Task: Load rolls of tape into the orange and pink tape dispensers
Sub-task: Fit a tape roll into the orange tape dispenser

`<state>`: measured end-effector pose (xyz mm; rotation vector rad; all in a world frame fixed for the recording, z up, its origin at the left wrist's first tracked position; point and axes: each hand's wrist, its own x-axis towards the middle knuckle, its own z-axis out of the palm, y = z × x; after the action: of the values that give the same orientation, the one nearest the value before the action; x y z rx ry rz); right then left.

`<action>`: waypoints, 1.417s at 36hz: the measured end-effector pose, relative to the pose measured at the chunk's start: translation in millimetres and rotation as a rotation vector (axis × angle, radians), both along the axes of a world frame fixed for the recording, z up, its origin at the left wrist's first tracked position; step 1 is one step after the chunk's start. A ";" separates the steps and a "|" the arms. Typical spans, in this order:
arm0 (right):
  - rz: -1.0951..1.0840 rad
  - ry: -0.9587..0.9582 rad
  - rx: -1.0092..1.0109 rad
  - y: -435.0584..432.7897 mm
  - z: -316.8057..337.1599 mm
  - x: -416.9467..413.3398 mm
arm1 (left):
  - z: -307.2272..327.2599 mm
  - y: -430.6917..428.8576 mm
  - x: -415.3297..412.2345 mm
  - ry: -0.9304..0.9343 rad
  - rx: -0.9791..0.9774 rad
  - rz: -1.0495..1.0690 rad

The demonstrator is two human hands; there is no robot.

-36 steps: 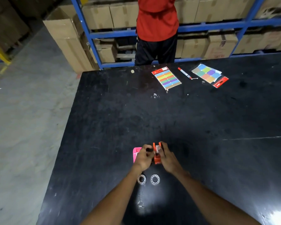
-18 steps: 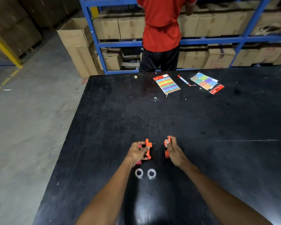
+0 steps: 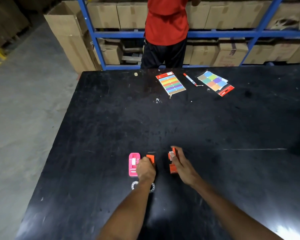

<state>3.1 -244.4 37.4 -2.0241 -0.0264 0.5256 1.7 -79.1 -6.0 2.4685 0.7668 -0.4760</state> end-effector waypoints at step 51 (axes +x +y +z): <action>-0.138 -0.101 0.048 -49.3 -6.6 -20.3 | 20.0 -23.2 -37.5 -0.274 -0.536 -0.340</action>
<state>-17.2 -293.7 30.8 -1.9875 0.0389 0.3330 -35.8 -102.3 14.0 2.0893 0.0824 -0.3869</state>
